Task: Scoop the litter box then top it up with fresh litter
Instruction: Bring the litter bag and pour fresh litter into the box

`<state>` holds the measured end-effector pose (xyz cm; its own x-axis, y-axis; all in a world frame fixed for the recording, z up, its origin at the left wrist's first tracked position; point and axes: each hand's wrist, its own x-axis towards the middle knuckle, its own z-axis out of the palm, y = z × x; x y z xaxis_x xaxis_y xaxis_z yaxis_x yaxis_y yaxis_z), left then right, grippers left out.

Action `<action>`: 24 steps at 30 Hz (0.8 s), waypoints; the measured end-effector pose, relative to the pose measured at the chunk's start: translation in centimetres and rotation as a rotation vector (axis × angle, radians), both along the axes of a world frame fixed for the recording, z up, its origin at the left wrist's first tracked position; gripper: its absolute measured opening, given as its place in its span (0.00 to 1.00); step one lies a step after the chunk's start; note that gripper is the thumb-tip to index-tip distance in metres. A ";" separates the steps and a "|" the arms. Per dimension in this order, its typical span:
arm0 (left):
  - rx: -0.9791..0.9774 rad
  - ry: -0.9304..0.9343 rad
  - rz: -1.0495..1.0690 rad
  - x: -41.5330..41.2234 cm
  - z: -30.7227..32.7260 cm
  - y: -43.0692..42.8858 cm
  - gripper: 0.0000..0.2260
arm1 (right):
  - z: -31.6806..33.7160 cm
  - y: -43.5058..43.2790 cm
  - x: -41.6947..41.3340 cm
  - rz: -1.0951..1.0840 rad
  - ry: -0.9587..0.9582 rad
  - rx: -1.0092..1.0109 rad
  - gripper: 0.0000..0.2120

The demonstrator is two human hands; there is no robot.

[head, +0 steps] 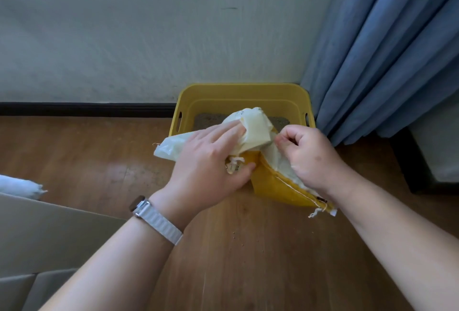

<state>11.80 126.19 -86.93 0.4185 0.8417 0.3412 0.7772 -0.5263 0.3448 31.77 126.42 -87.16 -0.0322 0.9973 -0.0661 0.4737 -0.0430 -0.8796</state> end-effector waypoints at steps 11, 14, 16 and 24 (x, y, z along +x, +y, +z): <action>0.039 -0.001 0.088 2.7 -1.5 -1.2 0.49 | 0.9 -0.5 -1.1 -0.005 0.208 -0.142 0.11; 0.181 0.029 0.127 3.0 -1.9 -1.2 0.42 | 1.0 -0.5 -1.4 0.024 0.226 -0.171 0.10; 0.247 0.045 0.142 3.0 -1.9 -1.3 0.39 | 1.3 -0.5 -1.3 0.042 0.269 -0.212 0.10; 0.342 0.004 0.159 2.9 -1.9 -1.2 0.23 | 1.7 -0.3 -0.4 0.189 0.465 -0.430 0.20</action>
